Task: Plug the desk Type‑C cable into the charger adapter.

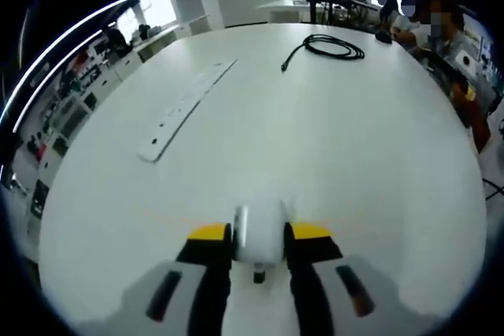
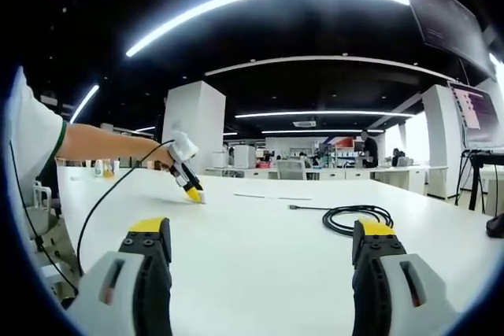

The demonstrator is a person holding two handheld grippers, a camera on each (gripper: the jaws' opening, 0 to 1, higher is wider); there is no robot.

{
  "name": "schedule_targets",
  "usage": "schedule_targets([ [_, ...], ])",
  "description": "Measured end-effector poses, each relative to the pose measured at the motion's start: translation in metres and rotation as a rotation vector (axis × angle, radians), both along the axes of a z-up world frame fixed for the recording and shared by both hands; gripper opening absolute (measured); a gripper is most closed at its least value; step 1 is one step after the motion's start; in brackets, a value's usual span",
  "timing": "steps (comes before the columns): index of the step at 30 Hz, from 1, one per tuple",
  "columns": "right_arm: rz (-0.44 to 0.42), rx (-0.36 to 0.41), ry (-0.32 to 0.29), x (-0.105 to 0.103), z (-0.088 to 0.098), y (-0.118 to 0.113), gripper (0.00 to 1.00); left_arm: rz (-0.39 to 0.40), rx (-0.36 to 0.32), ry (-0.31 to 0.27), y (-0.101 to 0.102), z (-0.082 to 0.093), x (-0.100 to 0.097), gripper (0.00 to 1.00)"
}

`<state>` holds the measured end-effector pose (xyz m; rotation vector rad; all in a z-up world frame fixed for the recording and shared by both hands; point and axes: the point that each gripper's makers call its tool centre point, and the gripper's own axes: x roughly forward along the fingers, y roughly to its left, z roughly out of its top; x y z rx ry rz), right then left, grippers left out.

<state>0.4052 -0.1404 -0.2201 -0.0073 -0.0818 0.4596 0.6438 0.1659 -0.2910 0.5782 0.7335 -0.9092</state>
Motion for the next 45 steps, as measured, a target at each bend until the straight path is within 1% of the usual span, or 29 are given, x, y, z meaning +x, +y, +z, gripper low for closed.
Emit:
schedule_targets([
  [5, 0.000, 0.002, 0.004, 0.001, -0.002, 0.000, 0.97, -0.001, -0.006, -0.001, 0.001, 0.002, 0.003, 0.25],
  [10, 0.006, 0.004, 0.003, 0.001, -0.001, 0.002, 0.96, 0.004, -0.004, 0.007, 0.007, 0.004, 0.022, 0.25],
  [17, 0.008, 0.004, 0.000, 0.002, 0.000, 0.003, 0.96, -0.001, 0.015, 0.018, 0.008, 0.002, 0.023, 0.25],
  [21, 0.015, 0.005, -0.001, 0.003, 0.001, 0.006, 0.96, 0.007, 0.010, 0.024, 0.009, 0.001, 0.026, 0.25],
  [24, 0.021, 0.006, -0.001, 0.002, 0.001, 0.008, 0.96, 0.012, 0.006, 0.027, 0.012, 0.001, 0.034, 0.25],
  [26, 0.021, 0.006, 0.001, 0.002, 0.000, 0.009, 0.96, 0.013, 0.008, 0.029, 0.012, 0.000, 0.036, 0.25],
  [27, 0.021, 0.006, 0.001, 0.002, 0.000, 0.009, 0.96, 0.013, 0.010, 0.029, 0.010, 0.001, 0.028, 0.25],
  [28, 0.022, 0.007, 0.000, 0.002, 0.000, 0.009, 0.96, 0.014, 0.010, 0.029, 0.010, 0.001, 0.027, 0.25],
  [30, 0.021, 0.007, -0.002, 0.001, 0.001, 0.008, 0.96, 0.024, 0.001, 0.031, 0.012, 0.002, 0.032, 0.25],
  [32, 0.020, 0.009, -0.003, 0.001, 0.002, 0.007, 0.96, 0.031, -0.007, 0.031, 0.012, 0.002, 0.034, 0.25],
  [33, 0.019, 0.010, -0.004, 0.001, 0.002, 0.007, 0.96, 0.033, -0.010, 0.028, 0.008, 0.002, 0.020, 0.25],
  [34, 0.018, 0.009, -0.006, 0.001, 0.002, 0.007, 0.96, 0.034, -0.013, 0.026, 0.007, 0.002, 0.017, 0.25],
  [40, 0.015, 0.009, -0.003, 0.000, 0.002, 0.006, 0.96, 0.059, -0.023, 0.034, 0.011, 0.004, 0.029, 0.25],
  [41, 0.016, 0.009, -0.003, 0.000, 0.002, 0.007, 0.96, 0.060, -0.022, 0.034, 0.007, 0.003, 0.017, 0.25],
  [44, 0.015, 0.009, -0.002, 0.000, 0.001, 0.006, 0.96, 0.061, -0.023, 0.038, 0.004, 0.002, 0.006, 0.25],
  [45, 0.015, 0.010, -0.002, 0.000, 0.001, 0.006, 0.96, 0.061, -0.025, 0.039, 0.003, 0.002, 0.005, 0.25],
])
